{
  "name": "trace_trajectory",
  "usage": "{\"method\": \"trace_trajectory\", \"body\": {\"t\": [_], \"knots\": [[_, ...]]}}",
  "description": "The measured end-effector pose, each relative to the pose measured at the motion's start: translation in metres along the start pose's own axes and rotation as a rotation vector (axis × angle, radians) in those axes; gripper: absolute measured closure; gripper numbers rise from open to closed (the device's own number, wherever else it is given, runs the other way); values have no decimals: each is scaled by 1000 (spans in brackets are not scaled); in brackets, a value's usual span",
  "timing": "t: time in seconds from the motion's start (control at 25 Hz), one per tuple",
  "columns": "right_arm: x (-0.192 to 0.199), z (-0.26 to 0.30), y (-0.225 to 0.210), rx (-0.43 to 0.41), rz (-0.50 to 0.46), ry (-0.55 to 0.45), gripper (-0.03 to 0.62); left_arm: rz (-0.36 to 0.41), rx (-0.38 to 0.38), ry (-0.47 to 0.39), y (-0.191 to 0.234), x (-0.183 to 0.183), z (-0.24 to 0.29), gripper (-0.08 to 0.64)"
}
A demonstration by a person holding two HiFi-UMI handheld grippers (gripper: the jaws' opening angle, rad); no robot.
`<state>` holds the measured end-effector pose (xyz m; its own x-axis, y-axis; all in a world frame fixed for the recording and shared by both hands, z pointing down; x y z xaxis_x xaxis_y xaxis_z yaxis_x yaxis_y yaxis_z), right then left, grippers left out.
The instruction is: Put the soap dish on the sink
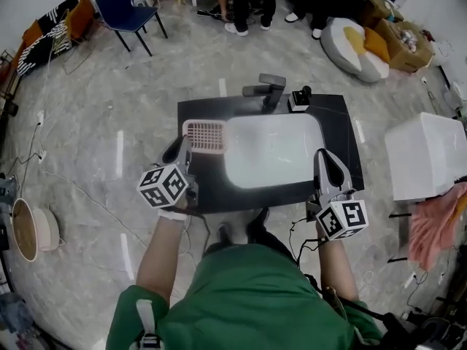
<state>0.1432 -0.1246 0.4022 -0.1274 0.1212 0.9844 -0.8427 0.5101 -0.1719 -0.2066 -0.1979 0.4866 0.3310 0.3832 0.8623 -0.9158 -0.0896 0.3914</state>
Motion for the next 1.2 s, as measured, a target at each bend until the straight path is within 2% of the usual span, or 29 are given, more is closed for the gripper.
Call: {"method": "trace_trajectory", "body": {"t": [0.24,0.4,0.6,0.84,1.2], "knots": [[4,54,-64,-91,57,26,584,-9,-104,61,6,6,66,517],[14,72,-105,-116,102,54,584,-12,-159,86,7,16,104,517],[23,94,-127,-134,136,79,584,-12,-216,138,26,25,144,515],[44,110,-138,-62,157,144,584,-46,-232,216,66,47,203,515],[78,114,-154,38,167,210,584,-43,-254,312,106,88,276,515]]}}
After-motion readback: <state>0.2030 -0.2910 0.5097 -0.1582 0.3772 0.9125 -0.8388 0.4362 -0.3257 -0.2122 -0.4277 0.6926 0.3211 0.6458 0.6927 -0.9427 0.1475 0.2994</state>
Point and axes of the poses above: the fingertips, and each gripper's own axes: z forward along the fingers, y to its left, x out of its underside, the point moved 3 cm from there along -z, backward along the fingers, and after that the axes turned 9 degrees about -x, right-handed, at the moved point
